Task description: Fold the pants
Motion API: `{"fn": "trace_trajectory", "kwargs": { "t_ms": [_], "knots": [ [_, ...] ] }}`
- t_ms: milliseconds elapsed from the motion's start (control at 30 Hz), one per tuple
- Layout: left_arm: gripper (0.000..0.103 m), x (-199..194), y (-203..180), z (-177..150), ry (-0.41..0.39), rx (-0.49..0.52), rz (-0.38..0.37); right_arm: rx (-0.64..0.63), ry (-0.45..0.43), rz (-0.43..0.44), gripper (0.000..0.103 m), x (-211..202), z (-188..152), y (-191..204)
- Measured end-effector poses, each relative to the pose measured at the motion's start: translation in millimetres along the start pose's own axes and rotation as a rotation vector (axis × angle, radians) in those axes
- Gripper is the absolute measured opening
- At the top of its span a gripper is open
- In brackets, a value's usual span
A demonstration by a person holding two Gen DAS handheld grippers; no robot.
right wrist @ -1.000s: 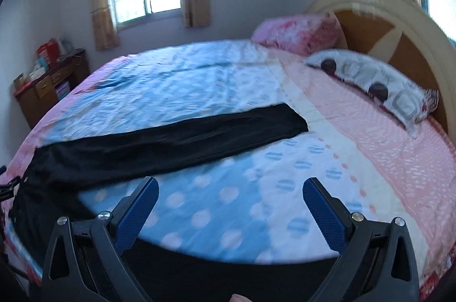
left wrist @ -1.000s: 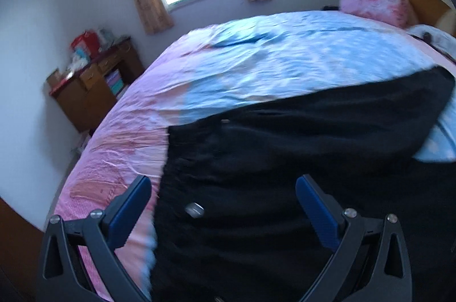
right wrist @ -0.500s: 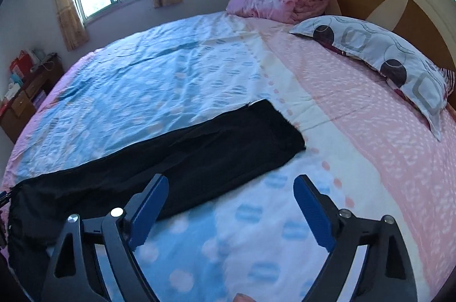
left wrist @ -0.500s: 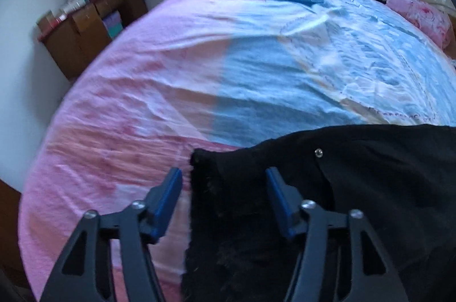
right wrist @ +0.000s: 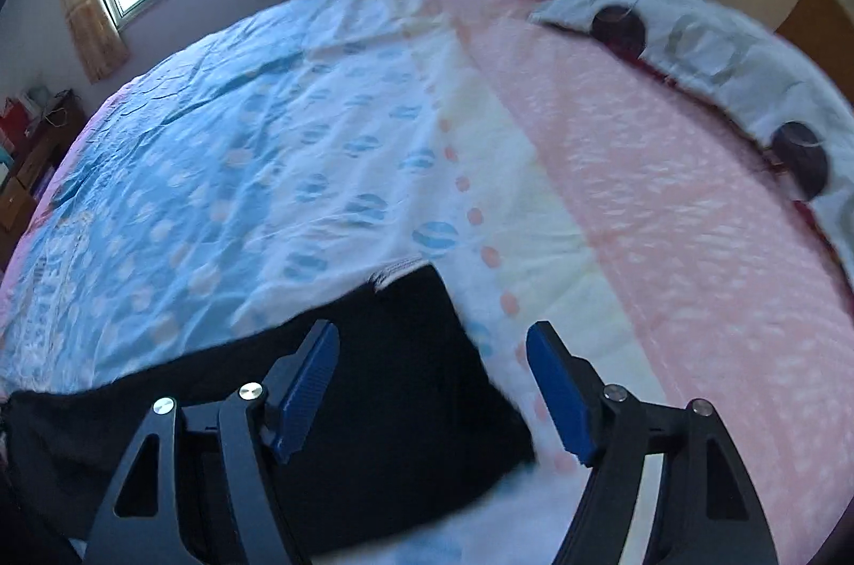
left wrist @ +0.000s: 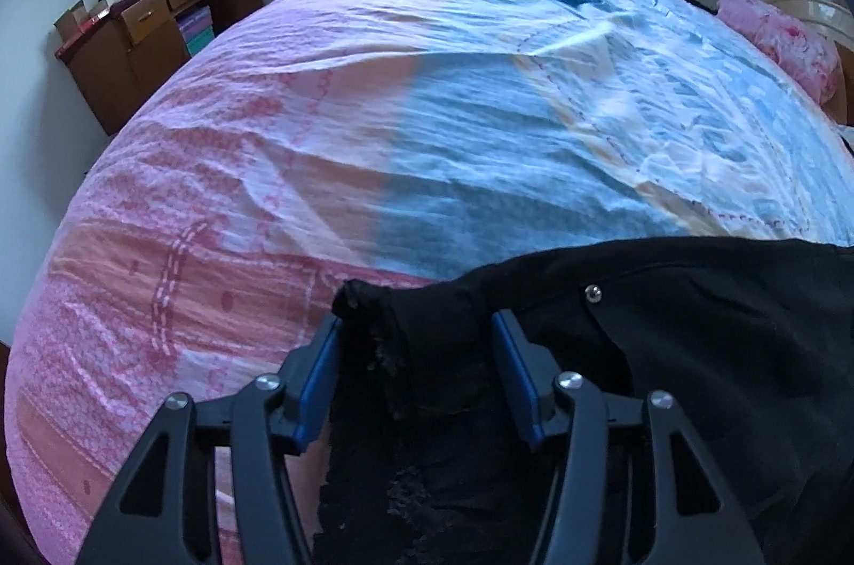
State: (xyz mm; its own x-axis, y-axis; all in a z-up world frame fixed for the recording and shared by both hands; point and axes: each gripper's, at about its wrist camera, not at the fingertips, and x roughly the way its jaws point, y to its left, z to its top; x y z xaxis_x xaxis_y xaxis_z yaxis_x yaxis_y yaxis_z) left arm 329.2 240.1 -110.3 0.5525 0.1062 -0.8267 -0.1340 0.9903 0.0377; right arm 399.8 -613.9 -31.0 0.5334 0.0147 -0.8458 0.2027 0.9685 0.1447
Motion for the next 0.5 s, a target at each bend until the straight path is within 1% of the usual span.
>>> {"fn": "trace_trajectory", "kwargs": {
  "t_ms": [33,133,167,200,233,267,300,333,367,400,433,500],
  "knots": [
    [0.059,0,0,0,-0.004,0.005,0.000,0.002,0.014,0.010,0.074,8,4,-1],
    [0.060,1,-3,1,-0.002,0.019,0.010,0.027,0.081,0.090,0.074,35,12,-4],
    [0.060,1,-3,2,-0.003,0.024,0.012,0.027,0.118,0.125,0.074,46,13,-4],
    [0.060,2,-4,2,-0.005,0.030,0.014,0.024,0.130,0.138,0.073,51,12,-3],
    [0.060,2,-5,3,-0.009,0.041,0.016,0.015,0.131,0.142,0.069,56,12,-2],
    [0.060,2,-6,3,-0.012,0.048,0.018,-0.002,0.117,0.142,0.062,57,12,0],
    [0.058,2,-7,3,-0.015,0.053,0.018,-0.015,0.109,0.135,0.050,58,13,1],
    [0.050,0,-8,3,-0.019,0.064,0.014,-0.016,0.107,0.139,0.031,59,14,1],
    [0.034,-2,-11,3,-0.028,0.085,0.000,-0.002,0.105,0.160,0.023,58,16,1],
    [0.027,-4,-15,3,-0.035,0.101,-0.015,0.000,0.100,0.168,0.017,55,15,2],
    [0.022,-7,-20,3,-0.042,0.123,-0.014,-0.017,0.094,0.161,0.008,51,15,5],
    [0.019,-11,-24,3,-0.046,0.126,-0.020,-0.059,0.069,0.149,0.008,32,12,11]
  ]
}}
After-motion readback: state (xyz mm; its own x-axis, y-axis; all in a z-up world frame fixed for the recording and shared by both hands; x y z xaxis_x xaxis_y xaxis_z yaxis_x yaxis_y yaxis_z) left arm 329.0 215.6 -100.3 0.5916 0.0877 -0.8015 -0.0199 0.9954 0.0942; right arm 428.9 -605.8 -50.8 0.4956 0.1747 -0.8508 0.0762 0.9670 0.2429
